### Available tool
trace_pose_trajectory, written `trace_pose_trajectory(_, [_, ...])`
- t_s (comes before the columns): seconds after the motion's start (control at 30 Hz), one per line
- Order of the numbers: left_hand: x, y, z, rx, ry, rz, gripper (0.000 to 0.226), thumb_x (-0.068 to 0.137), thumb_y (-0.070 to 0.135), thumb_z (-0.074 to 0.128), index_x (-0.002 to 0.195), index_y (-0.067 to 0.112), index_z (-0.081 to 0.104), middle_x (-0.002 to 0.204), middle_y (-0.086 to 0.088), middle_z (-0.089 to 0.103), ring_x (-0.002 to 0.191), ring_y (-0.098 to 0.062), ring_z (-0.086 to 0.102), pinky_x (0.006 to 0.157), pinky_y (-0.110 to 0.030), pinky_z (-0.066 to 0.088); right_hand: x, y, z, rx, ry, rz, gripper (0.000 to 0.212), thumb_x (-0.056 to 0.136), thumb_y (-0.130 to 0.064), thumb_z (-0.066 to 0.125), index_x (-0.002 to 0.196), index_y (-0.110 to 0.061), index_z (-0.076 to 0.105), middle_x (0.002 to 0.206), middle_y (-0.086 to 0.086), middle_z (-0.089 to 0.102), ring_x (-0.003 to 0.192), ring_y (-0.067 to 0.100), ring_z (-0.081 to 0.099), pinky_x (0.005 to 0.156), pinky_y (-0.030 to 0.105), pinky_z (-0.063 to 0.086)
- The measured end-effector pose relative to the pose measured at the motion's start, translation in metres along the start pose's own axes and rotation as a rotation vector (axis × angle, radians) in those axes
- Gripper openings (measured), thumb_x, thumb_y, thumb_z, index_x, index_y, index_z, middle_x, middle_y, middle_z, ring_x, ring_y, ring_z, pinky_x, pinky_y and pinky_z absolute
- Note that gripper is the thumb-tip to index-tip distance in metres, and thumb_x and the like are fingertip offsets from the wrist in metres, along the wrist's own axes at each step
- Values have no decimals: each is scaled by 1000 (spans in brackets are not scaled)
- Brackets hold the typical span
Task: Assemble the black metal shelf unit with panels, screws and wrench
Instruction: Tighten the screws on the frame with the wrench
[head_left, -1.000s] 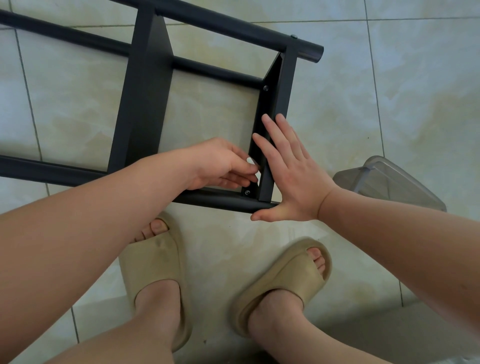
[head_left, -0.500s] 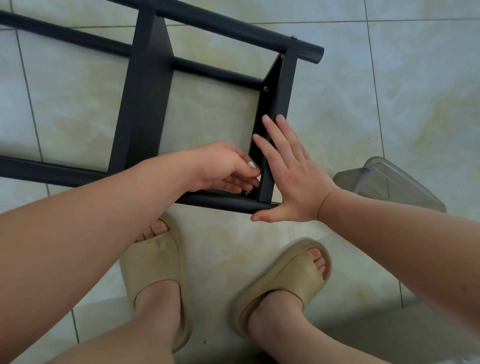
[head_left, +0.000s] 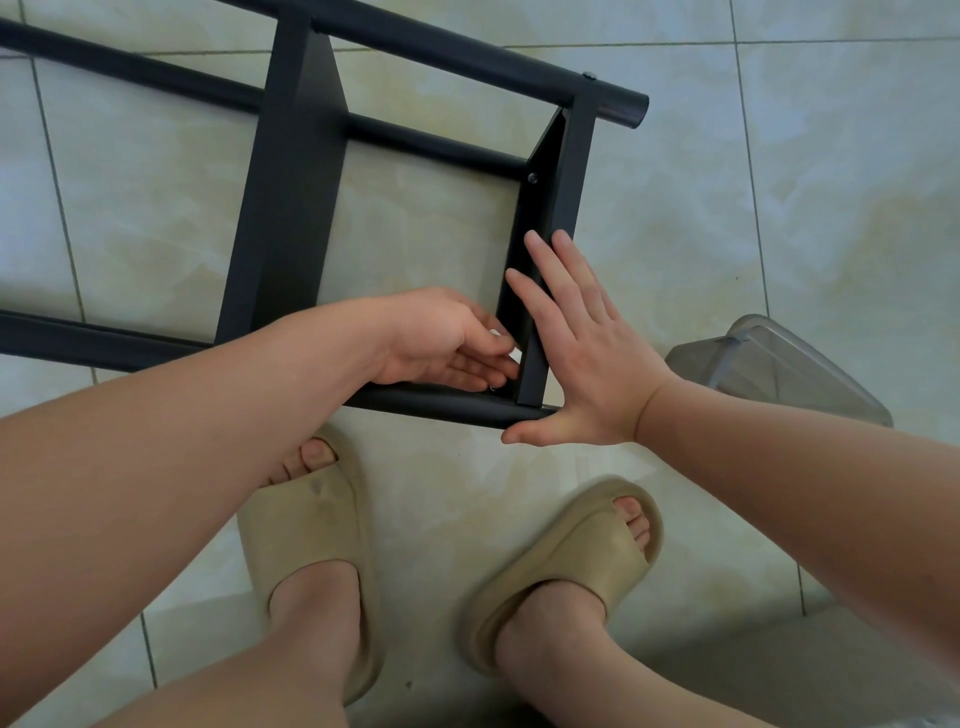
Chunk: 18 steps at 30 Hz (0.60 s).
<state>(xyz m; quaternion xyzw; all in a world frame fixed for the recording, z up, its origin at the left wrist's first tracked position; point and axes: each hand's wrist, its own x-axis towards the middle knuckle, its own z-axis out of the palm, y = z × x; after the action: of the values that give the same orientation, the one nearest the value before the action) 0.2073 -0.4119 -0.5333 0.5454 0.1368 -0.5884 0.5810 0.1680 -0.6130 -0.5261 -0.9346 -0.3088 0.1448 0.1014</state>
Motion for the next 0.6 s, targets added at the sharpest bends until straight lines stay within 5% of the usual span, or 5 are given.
trace_pose_trajectory(0.6, [-4, -2, -5, 282, -7, 93, 14, 99, 8, 56, 88, 12, 63, 83, -4, 72, 79, -14, 66, 80, -27, 53, 0, 0, 1, 0, 2, 0, 130, 71, -92, 48, 157, 2, 21, 167, 23, 3, 155, 40, -6, 124, 59, 12])
